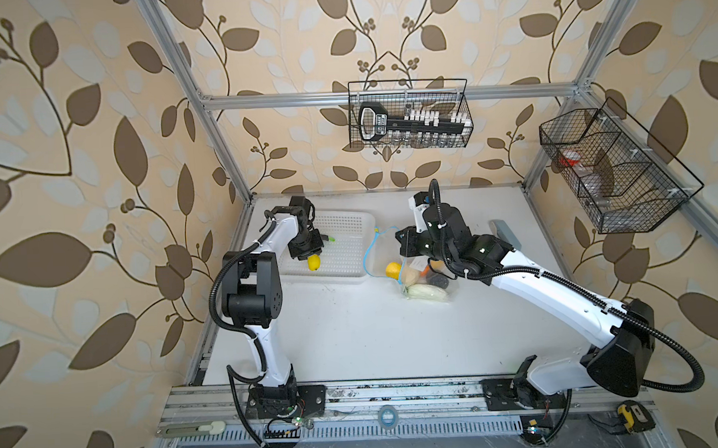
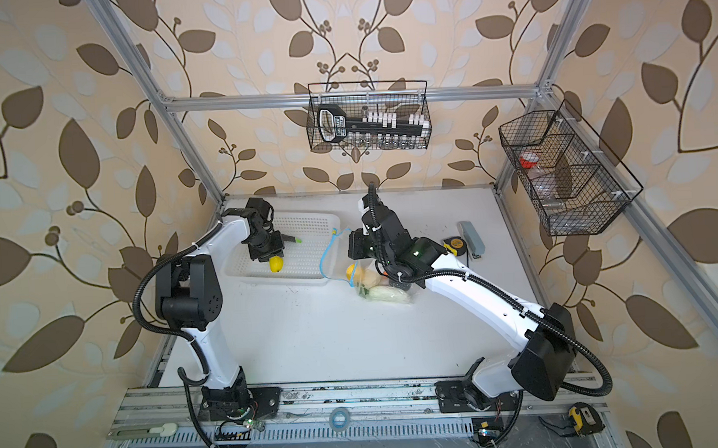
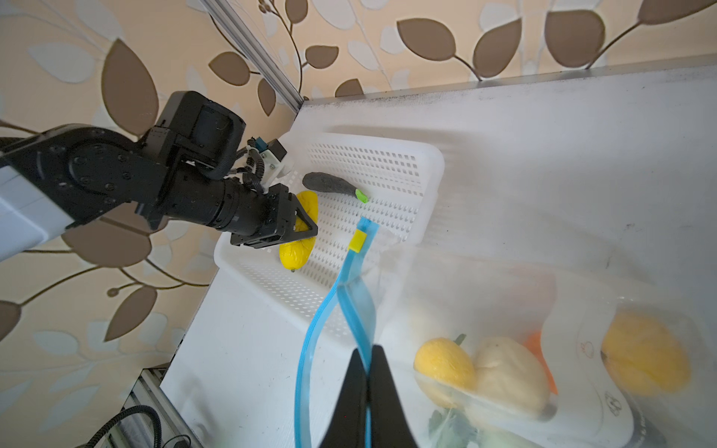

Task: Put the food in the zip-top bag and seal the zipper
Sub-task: 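Close the left gripper on the yellow mango in the basket, then lift the mango with the left gripper and carry it to the bag mouth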

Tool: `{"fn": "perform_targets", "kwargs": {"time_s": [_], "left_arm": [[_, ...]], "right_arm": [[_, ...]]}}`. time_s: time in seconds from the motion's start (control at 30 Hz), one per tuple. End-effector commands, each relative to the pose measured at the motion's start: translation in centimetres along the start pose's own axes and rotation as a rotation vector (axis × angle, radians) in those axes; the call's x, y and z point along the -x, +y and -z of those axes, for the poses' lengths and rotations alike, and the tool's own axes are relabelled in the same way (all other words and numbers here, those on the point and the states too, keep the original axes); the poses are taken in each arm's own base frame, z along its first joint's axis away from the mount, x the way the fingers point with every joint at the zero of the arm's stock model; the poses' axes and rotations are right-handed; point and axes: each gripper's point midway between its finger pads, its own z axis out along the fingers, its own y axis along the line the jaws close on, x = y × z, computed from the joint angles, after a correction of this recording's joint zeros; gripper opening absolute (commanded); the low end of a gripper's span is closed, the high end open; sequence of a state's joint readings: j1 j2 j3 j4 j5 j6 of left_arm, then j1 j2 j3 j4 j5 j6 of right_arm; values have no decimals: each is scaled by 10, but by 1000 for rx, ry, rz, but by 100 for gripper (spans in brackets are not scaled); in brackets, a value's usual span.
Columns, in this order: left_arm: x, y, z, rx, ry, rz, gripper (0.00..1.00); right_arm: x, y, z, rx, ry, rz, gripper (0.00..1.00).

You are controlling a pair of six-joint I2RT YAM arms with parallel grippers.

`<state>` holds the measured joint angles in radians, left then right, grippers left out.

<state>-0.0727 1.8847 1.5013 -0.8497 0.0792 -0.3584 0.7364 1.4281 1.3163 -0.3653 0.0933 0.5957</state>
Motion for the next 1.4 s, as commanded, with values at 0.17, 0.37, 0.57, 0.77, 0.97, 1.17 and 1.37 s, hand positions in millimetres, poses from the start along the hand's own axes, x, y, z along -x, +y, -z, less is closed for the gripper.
{"fn": "perform_targets", "kwargs": {"time_s": [0.17, 0.37, 0.57, 0.77, 0.97, 1.17, 1.37], "left_arm": [[-37, -63, 68, -138, -125, -145, 35], [-56, -96, 119, -337, -297, -119, 35], [-63, -121, 184, -557, -425, -76, 34], [-88, -160, 226, -731, -498, -133, 35], [-101, -176, 226, -784, -523, -157, 35], [-110, -188, 217, -809, -527, -171, 37], [-117, -192, 204, -831, -535, -163, 38]], "right_arm": [[1, -7, 3, -24, -9, 6, 0], [0, -6, 0, -19, -3, 0, 0], [3, -5, 1, -23, -7, -4, 0], [8, -2, 3, -14, -17, -17, 0], [14, 3, 9, -3, -29, -23, 0], [17, 6, 10, 12, -32, -33, 0], [16, 8, 9, 21, -26, -40, 0]]}}
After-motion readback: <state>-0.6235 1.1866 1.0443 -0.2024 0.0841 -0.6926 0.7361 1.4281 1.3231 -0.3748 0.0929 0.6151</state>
